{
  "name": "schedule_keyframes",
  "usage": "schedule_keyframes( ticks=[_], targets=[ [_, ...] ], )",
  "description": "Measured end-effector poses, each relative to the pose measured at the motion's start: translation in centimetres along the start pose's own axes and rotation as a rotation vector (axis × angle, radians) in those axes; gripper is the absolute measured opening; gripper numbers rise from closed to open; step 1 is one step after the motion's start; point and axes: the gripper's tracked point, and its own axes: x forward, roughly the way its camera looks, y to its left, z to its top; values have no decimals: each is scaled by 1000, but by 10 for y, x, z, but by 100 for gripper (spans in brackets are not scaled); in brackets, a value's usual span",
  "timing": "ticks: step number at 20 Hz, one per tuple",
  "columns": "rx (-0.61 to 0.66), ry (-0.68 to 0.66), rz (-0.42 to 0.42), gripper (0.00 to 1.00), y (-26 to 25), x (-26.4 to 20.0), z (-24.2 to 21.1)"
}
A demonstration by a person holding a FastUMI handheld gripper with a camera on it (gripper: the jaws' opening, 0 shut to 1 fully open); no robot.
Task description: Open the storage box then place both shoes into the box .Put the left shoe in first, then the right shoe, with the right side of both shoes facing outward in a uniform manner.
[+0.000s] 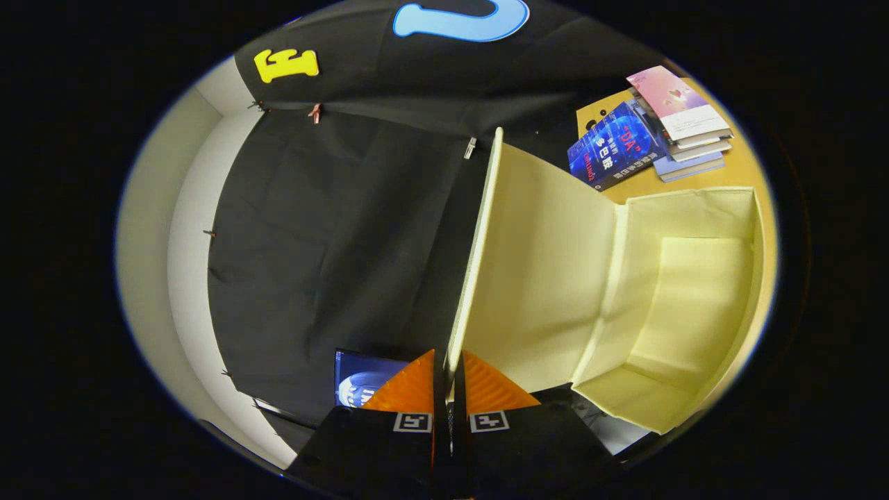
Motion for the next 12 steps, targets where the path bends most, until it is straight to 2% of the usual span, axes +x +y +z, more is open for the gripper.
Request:
schedule_keyframes(
  ticks=[6,9,11,12],
  targets=[
    [24,47,-37,5,-8,59,-17],
    [79,48,-127,5,-17,72,-19],
    [36,-1,-176,19,-30,75,-7],
    [5,-22,-202,38,-37,63,-1]
  ],
)
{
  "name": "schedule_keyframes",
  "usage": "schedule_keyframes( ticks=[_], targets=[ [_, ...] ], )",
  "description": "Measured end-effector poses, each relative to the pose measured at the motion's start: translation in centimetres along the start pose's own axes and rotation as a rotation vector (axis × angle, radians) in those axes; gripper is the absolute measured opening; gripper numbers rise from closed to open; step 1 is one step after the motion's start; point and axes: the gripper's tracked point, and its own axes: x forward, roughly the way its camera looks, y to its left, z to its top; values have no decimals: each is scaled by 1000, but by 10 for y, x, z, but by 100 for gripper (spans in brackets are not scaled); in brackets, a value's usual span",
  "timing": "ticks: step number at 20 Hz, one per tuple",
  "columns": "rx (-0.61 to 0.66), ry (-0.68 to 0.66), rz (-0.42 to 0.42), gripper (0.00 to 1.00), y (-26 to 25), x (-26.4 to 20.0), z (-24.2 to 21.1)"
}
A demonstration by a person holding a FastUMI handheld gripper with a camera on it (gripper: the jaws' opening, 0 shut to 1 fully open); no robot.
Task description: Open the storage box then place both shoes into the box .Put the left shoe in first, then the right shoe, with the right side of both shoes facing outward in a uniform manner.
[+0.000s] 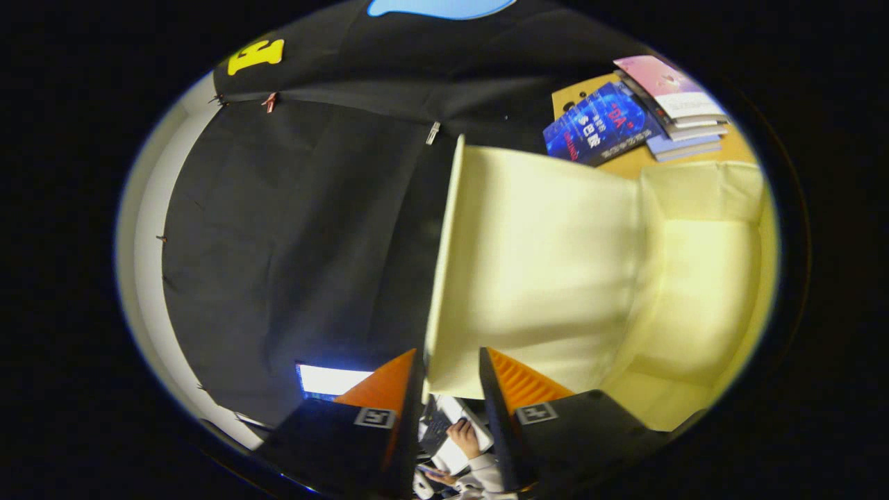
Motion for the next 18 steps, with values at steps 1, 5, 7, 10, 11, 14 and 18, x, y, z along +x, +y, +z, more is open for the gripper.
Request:
schedule_keyframes(
  ticks=[1,5,7,10,11,14,18],
  targets=[
    [-22,-12,-30,56,-9,-10,1],
    [-124,-143,-178,98,-53,-76,30],
    [-169,-234,-291,98,-84,-121,46],
    [-213,-321,-479,98,-146,-191,51],
    [-225,-343,-540,98,-167,-215,52],
    [-256,-372,-700,98,-232,-275,41],
    [-243,-334,-850,98,-314,-332,6]
  ],
)
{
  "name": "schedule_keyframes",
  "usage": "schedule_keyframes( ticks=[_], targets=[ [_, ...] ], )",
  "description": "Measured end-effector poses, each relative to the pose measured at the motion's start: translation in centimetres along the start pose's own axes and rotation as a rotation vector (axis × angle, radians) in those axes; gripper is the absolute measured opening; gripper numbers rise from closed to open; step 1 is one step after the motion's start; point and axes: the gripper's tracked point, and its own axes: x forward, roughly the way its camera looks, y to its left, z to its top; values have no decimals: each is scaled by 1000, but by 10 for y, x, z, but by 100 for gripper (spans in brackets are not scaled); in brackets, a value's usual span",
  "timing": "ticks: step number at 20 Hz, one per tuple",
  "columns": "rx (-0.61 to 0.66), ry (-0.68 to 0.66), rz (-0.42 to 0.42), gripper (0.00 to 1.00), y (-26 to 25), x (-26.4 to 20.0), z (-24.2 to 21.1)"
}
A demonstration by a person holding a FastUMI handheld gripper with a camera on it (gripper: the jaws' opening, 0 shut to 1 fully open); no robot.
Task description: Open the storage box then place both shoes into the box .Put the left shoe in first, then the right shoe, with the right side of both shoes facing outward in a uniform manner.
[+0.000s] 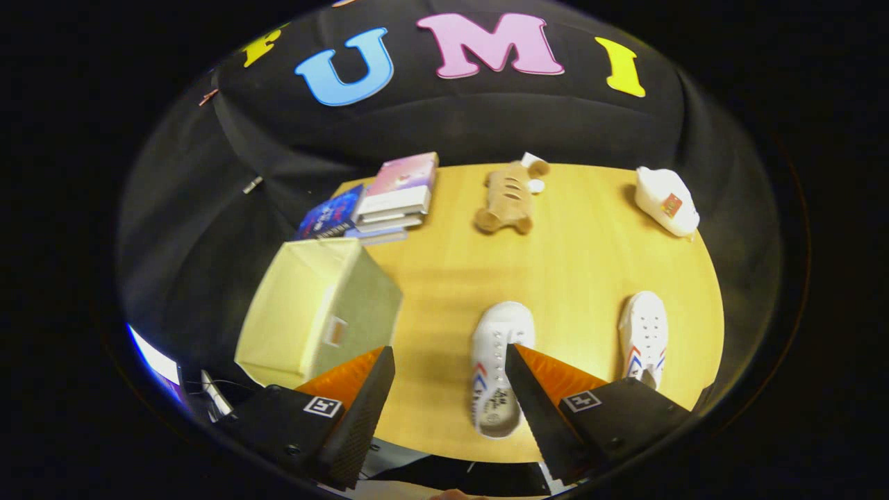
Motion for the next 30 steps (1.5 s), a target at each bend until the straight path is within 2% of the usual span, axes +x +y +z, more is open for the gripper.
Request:
schedule_keyframes(
  ticks=[7,11,15,16,19,20,21,22,23,26,28,30],
  targets=[
    [-71,131,-82,99,-85,52,-72],
    [-109,196,-19,98,-85,74,-94],
    [-145,199,11,92,-85,94,-96],
    [-144,212,25,82,-82,96,-99],
    [-148,222,55,69,-76,103,-104],
    [-135,228,59,57,-74,105,-106],
    [-114,233,66,53,-71,107,-108],
    [-77,236,74,40,-67,107,-108],
    [-51,232,67,33,-67,108,-107],
    [-8,219,81,22,-69,107,-107],
    [31,219,85,10,-69,108,-108],
    [54,236,89,6,-69,108,-108]
  ],
)
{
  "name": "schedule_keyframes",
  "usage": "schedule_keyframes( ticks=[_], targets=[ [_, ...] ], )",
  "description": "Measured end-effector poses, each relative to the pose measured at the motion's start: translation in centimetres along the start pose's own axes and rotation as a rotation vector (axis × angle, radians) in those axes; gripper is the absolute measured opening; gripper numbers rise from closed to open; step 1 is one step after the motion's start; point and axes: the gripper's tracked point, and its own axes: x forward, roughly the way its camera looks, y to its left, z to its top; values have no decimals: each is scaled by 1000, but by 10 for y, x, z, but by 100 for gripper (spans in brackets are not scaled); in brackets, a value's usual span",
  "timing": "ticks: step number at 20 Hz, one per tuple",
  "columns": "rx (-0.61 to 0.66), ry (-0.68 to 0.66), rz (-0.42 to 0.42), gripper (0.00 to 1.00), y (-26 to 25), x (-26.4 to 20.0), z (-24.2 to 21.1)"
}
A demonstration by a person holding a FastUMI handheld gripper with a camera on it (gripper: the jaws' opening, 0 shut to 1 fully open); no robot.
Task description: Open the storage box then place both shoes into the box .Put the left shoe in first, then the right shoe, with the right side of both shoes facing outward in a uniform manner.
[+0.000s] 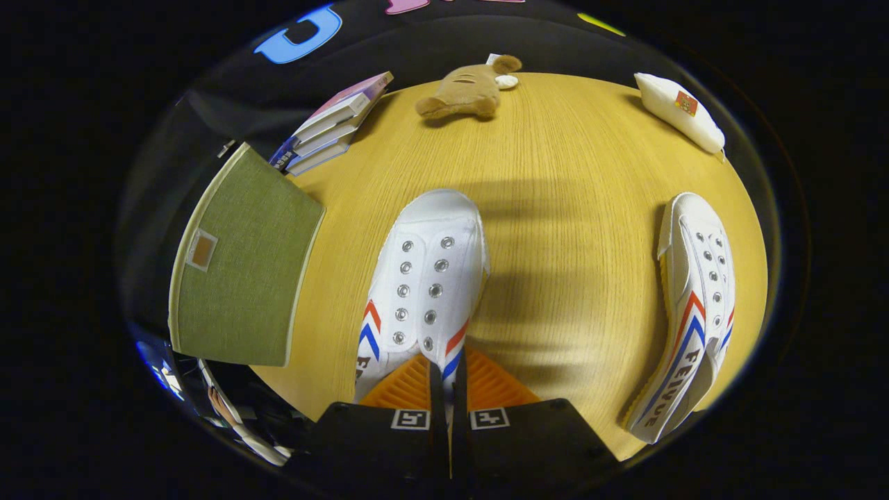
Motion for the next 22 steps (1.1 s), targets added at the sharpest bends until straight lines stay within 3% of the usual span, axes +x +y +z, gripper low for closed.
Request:
schedule_keyframes(
  ticks=[3,12,17,22],
  targets=[
    [73,12,23,6,4,-8,5],
    [229,-114,-33,6,37,-86,31],
    [229,-217,-30,6,104,-138,54],
    [226,-274,48,6,195,-158,76]
  ],
)
